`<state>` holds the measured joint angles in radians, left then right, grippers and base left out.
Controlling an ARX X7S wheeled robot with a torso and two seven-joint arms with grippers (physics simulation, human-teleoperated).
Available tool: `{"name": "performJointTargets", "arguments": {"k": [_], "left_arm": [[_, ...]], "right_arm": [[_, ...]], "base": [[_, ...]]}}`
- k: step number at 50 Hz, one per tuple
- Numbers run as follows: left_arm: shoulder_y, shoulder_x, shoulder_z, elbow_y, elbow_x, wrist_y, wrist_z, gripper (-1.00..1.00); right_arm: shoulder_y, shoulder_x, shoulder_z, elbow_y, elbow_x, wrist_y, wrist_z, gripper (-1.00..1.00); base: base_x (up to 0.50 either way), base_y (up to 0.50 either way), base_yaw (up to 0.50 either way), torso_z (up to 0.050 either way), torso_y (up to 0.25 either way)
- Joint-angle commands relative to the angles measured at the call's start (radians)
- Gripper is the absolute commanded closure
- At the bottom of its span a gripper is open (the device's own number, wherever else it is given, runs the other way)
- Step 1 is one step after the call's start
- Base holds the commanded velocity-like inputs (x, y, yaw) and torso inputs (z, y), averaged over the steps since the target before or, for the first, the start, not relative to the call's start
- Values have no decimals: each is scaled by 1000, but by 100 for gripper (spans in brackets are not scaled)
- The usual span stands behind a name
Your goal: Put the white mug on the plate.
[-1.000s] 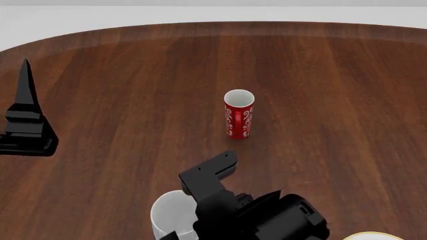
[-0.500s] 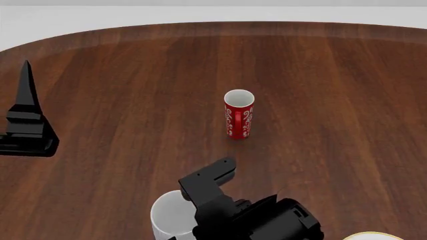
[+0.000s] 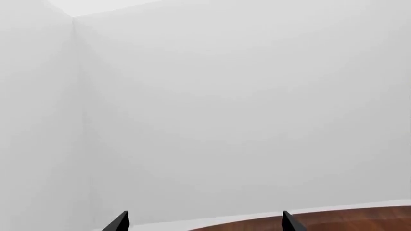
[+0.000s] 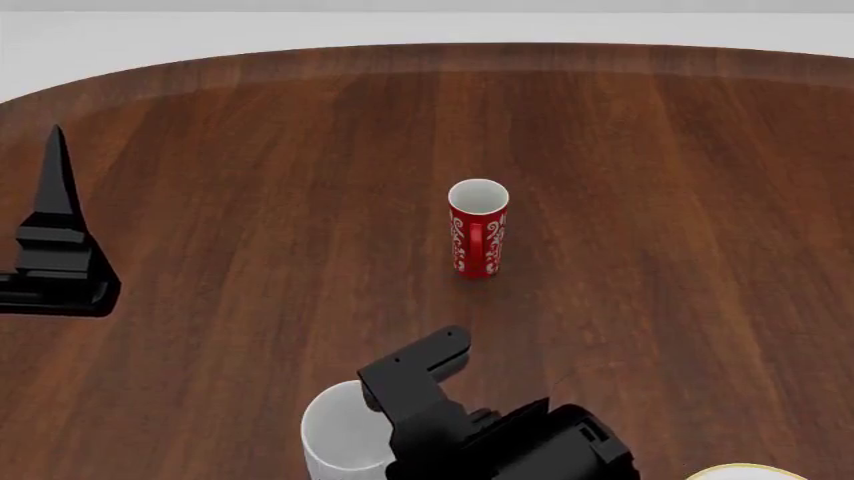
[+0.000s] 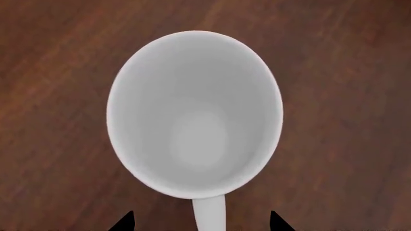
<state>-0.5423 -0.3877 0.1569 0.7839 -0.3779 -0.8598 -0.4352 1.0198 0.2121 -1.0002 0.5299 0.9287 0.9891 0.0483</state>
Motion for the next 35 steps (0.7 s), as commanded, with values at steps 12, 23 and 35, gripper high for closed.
{"name": "performJointTargets", "arguments": {"k": [12,23,35], "left_arm": [[1,-2,11,-10,-2,11,-4,-100],[-3,-5,9,-1,-9,0,-10,-100],[-1,-8,9,-1,-12,4,-12,-100]], "right_arm": [[-1,-15,-17,47,-13,-23,-25,-100],[-4,-19,-22,61,-15,-28,-31,-100],[-5,-28,-31,84,-21,-37,-41,-100]], "base": [[0,0,0,0,0],[0,0,0,0,0],[0,0,0,0,0]]}}
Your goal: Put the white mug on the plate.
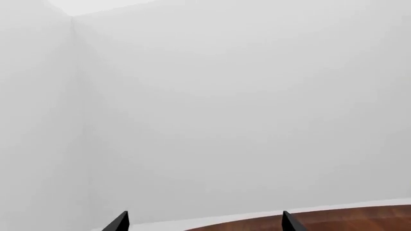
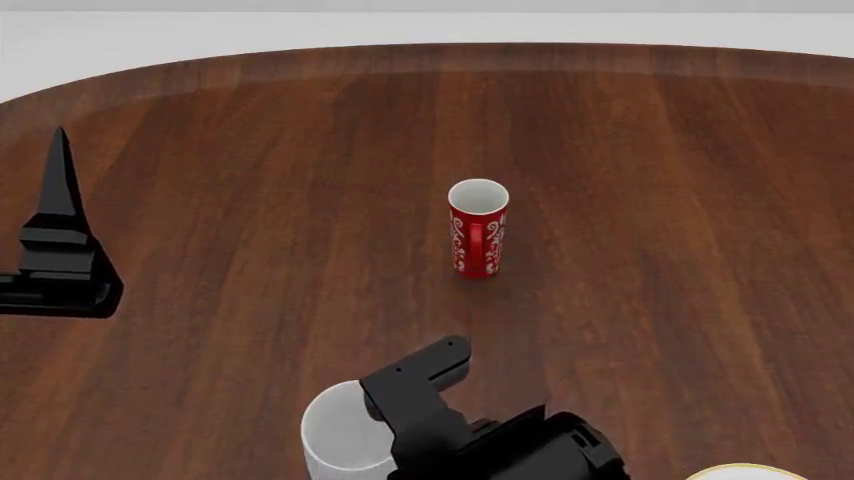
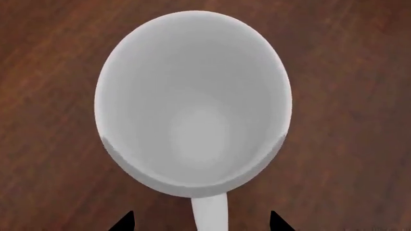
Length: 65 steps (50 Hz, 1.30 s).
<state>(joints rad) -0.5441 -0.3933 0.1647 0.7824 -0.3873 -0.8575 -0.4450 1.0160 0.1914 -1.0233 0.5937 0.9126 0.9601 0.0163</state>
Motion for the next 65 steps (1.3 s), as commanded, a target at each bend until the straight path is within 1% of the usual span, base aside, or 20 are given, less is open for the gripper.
{"name": "performJointTargets", "arguments": {"k": [1,16,25,35,36,54,62,65], "left_arm": [[0,-3,0,1,-4,0,-3,-100],[16,-4,7,-23,2,34,0,-100],[14,-7,4,-18,-4,27,-4,-100],[21,-8,9,-32,-1,42,-4,-100],[22,-8,9,-35,-1,45,-3,-100],[26,-6,9,-36,-10,50,-6,-100],[24,-7,10,-32,-15,49,-6,-100],[24,-7,13,-35,-15,54,-5,-100]], "right_arm": [[-1,-8,-8,21,-6,-8,-9,-100],[2,-31,-24,77,-20,-32,-35,-100],[4,-44,-33,112,-29,-47,-54,-100],[2,-41,-39,101,-33,-51,-46,-100],[2,-39,-41,96,-35,-51,-44,100],[-7,8,-21,-18,-18,-23,42,100],[-9,73,37,-147,39,26,127,100],[-19,115,76,-231,82,59,182,100]], "base": [[0,0,0,0,0],[0,0,0,0,0],[0,0,0,0,0],[0,0,0,0,0],[0,0,0,0,0],[0,0,0,0,0],[0,0,0,0,0],[0,0,0,0,0]]}}
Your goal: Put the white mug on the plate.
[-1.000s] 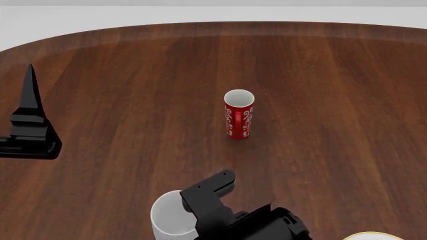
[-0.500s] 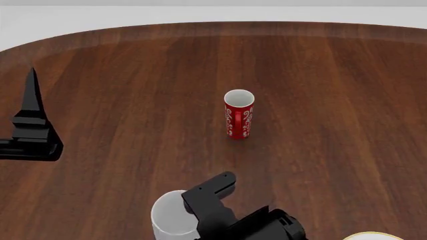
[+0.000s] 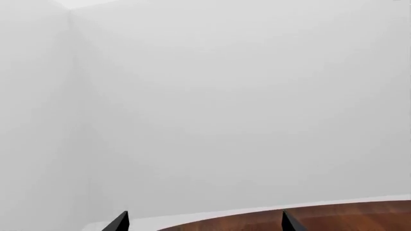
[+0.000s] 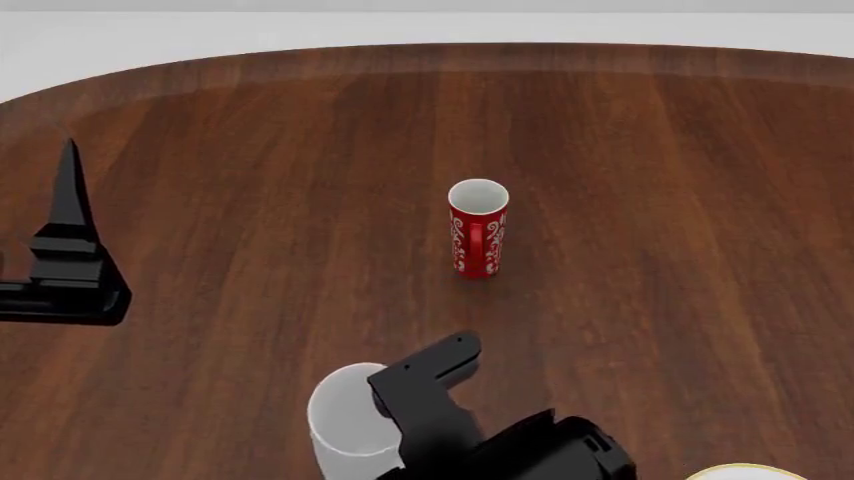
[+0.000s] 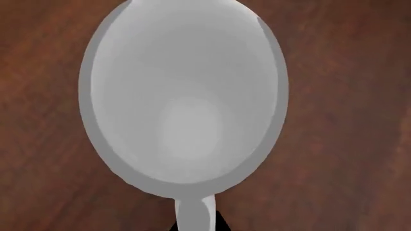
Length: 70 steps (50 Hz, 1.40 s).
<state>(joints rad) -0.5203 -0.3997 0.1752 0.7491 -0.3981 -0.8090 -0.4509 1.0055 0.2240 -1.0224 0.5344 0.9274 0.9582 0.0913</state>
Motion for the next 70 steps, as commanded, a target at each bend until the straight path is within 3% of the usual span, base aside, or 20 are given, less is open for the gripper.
{"name": "performJointTargets", "arguments": {"k": [1,9,27,36,42,70], "left_arm": [[1,0,4,-4,-4,8,2,-100],[-2,0,9,-6,-7,13,3,-100],[-6,5,25,-28,-8,38,12,-100],[-7,5,28,-38,-9,50,15,-100],[55,4,53,-83,36,156,27,-100],[51,6,63,-107,30,182,37,-100]], "right_arm": [[-15,96,90,-200,83,71,126,100],[-61,196,195,-376,200,131,261,100],[-170,365,386,-561,384,142,478,100],[-222,429,452,-621,448,126,552,100],[-254,469,498,-658,496,114,607,100],[-485,661,694,-806,670,-11,777,100]], "base": [[0,0,0,0,0],[0,0,0,0,0],[0,0,0,0,0],[0,0,0,0,1],[0,0,0,0,0],[0,0,0,0,0]]}}
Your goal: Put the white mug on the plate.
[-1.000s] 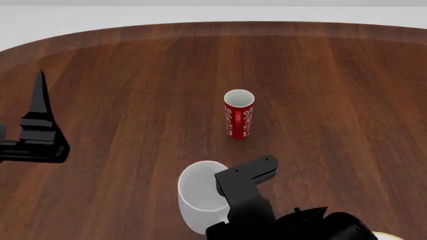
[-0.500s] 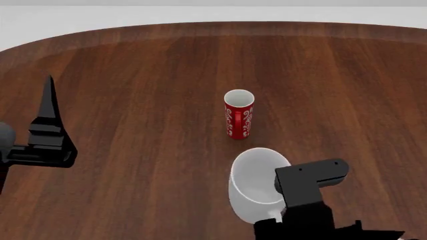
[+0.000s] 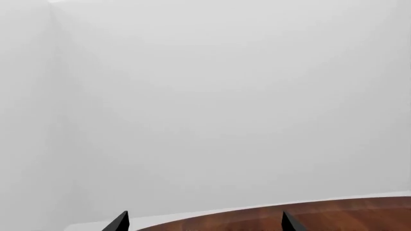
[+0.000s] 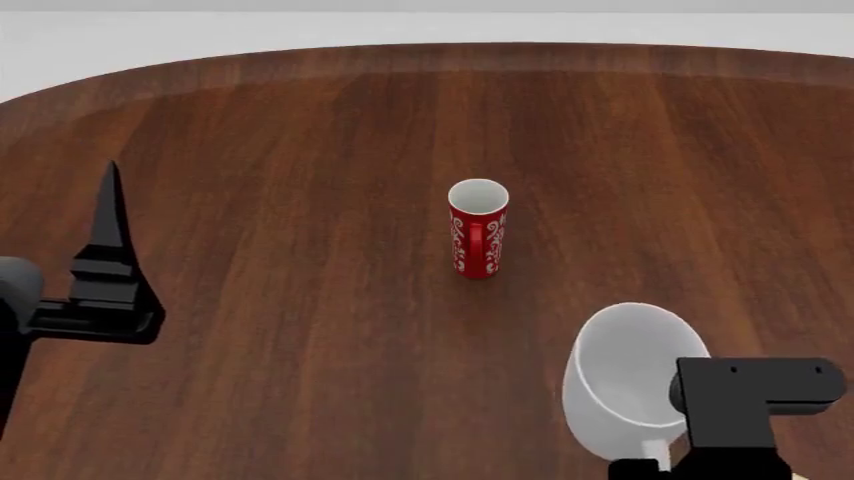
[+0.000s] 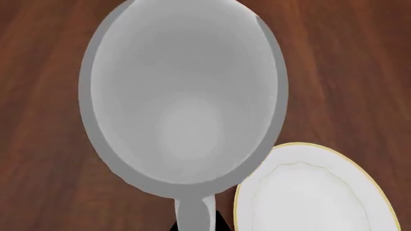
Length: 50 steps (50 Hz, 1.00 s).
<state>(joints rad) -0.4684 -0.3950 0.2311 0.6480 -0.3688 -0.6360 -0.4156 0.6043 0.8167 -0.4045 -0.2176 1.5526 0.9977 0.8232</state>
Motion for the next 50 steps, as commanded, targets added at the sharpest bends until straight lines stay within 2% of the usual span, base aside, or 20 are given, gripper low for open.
{"name": "performJointTargets", "arguments": {"k": [1,31,50], "left_arm": [[-1,1,8,-7,0,9,1,-100],[-6,-2,22,3,-7,3,-5,-100],[-3,-6,21,4,-14,8,-8,-100]], "right_arm": [[-93,75,84,-58,50,-57,49,100],[-314,194,255,-80,90,-215,63,100],[-403,219,319,-60,88,-276,61,100]], "base": [[0,0,0,0,0],[0,0,0,0,0],[0,0,0,0,1]]}}
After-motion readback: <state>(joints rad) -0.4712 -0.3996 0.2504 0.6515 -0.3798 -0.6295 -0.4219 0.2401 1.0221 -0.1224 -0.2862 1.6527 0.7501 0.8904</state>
